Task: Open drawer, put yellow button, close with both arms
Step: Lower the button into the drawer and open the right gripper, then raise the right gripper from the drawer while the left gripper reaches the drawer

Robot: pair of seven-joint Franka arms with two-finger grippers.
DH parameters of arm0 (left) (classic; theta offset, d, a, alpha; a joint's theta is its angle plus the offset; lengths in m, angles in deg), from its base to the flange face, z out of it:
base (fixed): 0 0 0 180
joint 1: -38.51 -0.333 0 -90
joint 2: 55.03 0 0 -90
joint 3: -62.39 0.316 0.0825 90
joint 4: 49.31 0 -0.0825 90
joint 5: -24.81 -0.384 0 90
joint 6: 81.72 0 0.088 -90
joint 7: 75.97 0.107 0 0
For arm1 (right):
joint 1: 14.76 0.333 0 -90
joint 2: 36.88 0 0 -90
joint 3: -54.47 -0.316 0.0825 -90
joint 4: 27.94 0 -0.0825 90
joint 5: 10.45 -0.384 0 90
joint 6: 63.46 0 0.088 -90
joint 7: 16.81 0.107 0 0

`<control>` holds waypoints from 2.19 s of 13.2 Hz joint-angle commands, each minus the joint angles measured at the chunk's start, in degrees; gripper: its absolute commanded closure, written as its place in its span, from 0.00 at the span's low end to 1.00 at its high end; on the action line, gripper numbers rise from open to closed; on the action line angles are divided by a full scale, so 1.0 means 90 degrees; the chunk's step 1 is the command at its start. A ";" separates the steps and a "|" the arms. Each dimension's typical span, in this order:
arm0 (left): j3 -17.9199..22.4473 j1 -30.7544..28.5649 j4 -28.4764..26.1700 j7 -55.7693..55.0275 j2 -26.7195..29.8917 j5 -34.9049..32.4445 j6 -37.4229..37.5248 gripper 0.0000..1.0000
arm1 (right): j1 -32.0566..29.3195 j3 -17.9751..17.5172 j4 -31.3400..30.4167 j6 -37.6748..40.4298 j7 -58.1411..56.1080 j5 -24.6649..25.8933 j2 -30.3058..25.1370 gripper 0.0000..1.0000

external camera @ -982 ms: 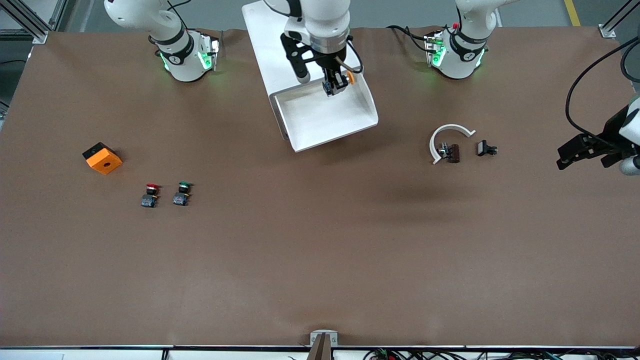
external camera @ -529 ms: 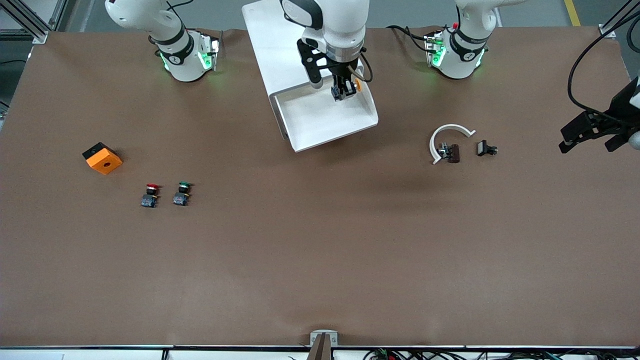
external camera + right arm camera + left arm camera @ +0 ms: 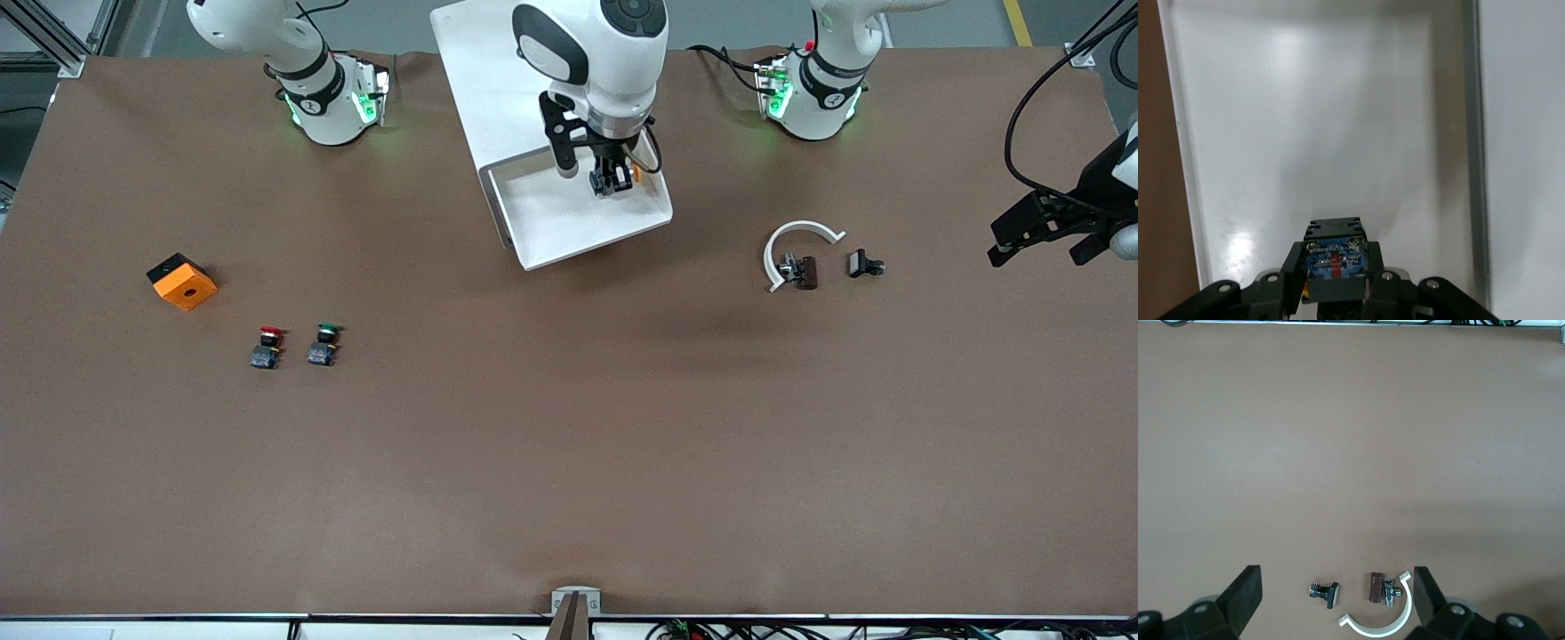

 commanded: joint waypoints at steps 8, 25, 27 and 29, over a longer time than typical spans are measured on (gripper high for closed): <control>-0.0426 0.0114 -0.0325 -0.0773 -0.0435 0.0061 -0.0215 0.00 | 0.0021 0.0072 0.0200 -0.0114 0.0272 0.0008 0.0240 0.03; -0.2762 0.0933 -0.0434 -0.4972 -0.2085 -0.0096 -0.1418 0.00 | -0.2126 0.0131 0.0668 0.2032 -0.4850 -0.0236 -0.0755 0.00; -0.2753 0.1168 -0.0434 -0.5149 -0.2125 -0.0135 -0.1457 0.00 | -0.2585 0.0131 0.0668 0.2277 -0.5807 -0.0216 -0.0950 0.00; -0.2752 0.1343 -0.0434 -0.5344 -0.2241 -0.0135 -0.1535 0.00 | -0.3044 0.0131 0.0668 0.2473 -0.6735 -0.0158 -0.1107 0.00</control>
